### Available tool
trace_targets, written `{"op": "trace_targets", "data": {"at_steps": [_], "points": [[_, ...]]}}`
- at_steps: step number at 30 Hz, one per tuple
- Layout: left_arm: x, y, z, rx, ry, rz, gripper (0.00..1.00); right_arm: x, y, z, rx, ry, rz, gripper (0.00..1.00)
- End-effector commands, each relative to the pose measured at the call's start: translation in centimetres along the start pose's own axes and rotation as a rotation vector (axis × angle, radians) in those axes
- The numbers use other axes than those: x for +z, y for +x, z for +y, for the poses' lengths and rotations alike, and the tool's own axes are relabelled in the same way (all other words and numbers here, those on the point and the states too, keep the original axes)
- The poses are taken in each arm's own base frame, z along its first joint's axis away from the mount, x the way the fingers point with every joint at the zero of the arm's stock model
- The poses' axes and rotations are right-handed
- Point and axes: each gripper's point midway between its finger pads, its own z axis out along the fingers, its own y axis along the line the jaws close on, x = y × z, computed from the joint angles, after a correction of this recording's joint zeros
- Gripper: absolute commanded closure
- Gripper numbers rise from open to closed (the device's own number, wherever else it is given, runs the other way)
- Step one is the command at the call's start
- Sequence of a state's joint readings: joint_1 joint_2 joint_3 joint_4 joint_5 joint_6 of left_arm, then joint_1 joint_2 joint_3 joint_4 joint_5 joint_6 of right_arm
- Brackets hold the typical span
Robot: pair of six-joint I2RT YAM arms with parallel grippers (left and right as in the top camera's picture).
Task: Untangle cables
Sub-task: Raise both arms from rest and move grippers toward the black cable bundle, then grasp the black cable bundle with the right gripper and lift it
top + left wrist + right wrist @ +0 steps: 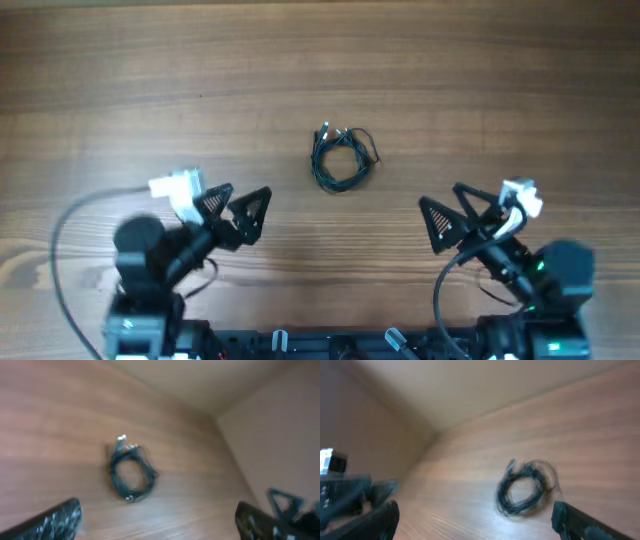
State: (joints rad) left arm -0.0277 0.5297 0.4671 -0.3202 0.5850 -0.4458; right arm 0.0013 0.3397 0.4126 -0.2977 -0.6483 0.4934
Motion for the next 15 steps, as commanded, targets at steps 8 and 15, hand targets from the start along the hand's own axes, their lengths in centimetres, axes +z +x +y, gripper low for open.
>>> {"op": "trace_targets", "data": {"at_steps": [8,15], "points": [[1.8,0.4,-1.3,-0.021,-0.162,0.484,0.00,2.7,3.2,0.4,0.010,0.010,0.537,0.00],[1.2,-6.4,-3.0,0.145,-0.445,0.481,0.00,7.5,0.2,-2.2,-0.348,0.600,0.823,0.00]]}}
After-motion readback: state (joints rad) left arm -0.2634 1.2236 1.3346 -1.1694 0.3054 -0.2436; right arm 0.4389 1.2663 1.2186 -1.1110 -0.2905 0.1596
